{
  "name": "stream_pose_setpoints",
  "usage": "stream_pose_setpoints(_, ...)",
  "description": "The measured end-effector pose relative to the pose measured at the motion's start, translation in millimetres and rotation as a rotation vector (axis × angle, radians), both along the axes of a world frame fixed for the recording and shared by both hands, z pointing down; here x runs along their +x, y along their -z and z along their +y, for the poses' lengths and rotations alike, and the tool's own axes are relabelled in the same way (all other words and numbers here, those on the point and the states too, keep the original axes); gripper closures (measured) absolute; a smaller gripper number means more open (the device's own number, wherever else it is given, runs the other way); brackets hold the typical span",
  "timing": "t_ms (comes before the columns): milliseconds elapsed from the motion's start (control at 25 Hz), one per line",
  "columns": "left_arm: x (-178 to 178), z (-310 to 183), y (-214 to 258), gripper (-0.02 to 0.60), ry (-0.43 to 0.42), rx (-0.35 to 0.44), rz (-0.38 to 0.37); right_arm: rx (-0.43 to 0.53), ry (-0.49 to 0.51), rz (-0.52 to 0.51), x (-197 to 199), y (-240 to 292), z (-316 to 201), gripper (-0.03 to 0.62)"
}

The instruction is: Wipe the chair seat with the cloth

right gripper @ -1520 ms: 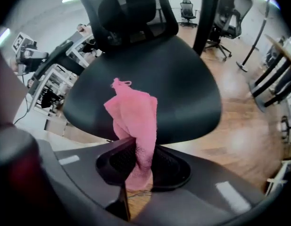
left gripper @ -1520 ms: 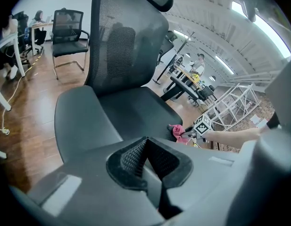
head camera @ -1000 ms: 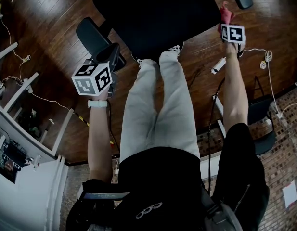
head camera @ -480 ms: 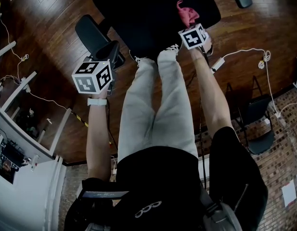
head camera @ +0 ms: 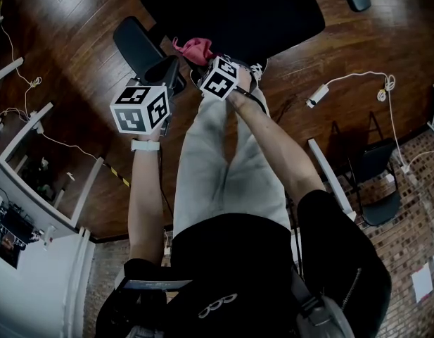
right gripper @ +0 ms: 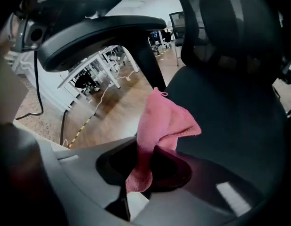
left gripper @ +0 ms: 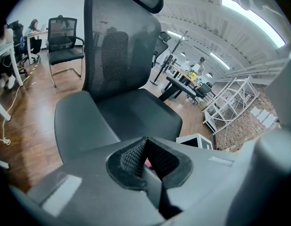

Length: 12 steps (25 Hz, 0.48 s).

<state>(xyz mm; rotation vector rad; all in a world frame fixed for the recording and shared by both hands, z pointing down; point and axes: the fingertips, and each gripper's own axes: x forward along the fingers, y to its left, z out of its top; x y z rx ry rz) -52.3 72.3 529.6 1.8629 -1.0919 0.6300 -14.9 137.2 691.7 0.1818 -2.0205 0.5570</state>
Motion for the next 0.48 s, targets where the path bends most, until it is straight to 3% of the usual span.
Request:
stream_pose_setpoints(200, 3.8, 0.8, 1.0, 0.592, -0.009, 0.017, -0.004, -0.177, -0.109, -0.193, -2.9, 8.9, 7.9, 0.523)
stream_pose_setpoints(480, 1.9, -2.3, -0.5, 0.592, -0.019, 0.051, -0.030, -0.216, -0.239, -0.258, 14.5, 17.9, -6.7, 0.523)
